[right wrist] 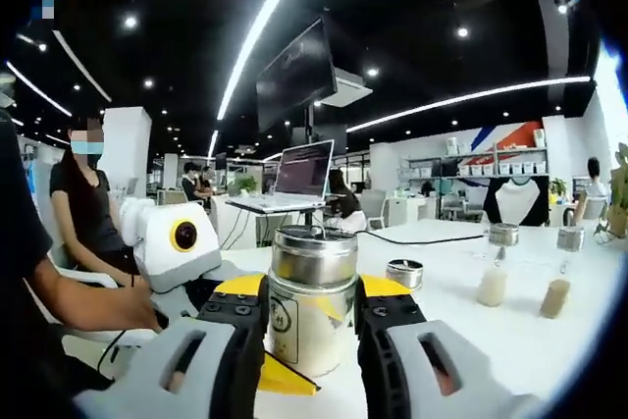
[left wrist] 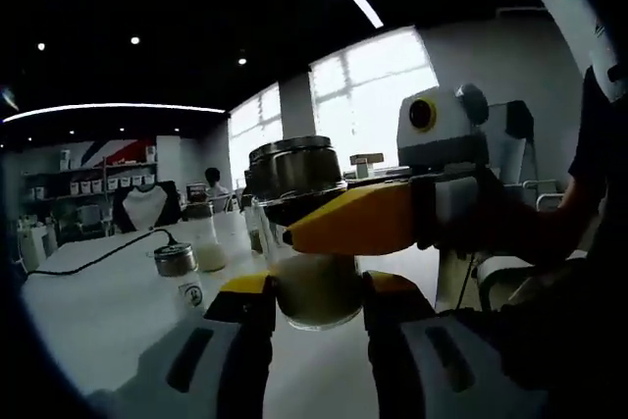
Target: Rotate the seasoning bottle until the label or dispensing opening points toward the visible target arrow and the bottle remains upright within the marked orientation range
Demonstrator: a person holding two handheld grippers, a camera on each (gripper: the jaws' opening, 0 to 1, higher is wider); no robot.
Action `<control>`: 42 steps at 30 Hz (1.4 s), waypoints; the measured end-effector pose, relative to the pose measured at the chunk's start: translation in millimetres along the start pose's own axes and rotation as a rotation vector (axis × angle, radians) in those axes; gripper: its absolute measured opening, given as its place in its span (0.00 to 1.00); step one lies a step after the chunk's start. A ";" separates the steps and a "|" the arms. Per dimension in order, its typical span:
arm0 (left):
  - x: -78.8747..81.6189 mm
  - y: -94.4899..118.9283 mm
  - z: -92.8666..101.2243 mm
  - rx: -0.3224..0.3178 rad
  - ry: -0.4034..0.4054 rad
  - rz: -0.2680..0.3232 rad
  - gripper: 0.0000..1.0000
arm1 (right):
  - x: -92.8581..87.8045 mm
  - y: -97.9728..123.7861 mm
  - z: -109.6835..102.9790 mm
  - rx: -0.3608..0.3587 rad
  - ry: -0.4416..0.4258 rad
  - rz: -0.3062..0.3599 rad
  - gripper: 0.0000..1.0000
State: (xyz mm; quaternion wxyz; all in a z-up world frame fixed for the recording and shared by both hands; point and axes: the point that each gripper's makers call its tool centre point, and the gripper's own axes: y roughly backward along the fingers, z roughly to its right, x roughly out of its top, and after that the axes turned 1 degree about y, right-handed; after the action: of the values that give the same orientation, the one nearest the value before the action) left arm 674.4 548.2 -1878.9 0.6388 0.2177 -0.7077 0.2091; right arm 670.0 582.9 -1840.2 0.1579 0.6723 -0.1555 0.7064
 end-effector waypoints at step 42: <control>-12.5 4.9 -44.7 0.232 0.028 -0.079 1.00 | -48.1 -23.3 123.1 -0.092 -0.031 -0.113 0.32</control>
State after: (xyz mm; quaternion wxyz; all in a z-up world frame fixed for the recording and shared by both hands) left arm 709.0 578.4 -1887.1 0.6269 0.3148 -0.6607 0.2672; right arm 793.1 550.0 -1882.3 0.2256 0.6827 -0.1521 0.6781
